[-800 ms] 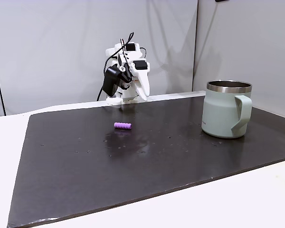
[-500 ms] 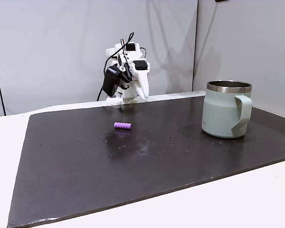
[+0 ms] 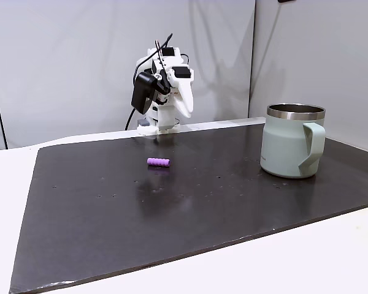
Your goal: Grasp a pengrip and put it in the cup.
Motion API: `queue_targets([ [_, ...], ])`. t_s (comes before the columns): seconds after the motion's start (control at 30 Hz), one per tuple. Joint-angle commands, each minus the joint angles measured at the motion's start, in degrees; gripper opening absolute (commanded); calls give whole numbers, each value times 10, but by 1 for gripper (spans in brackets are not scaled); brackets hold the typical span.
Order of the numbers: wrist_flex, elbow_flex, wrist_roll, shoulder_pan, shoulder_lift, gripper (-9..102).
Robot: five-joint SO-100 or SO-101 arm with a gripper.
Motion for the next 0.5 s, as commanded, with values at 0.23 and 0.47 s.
queue_targets([
  [0.23, 95, -288, 45, 77, -249, 27],
  [0.47, 185, -470, 98, 134, -463, 31],
])
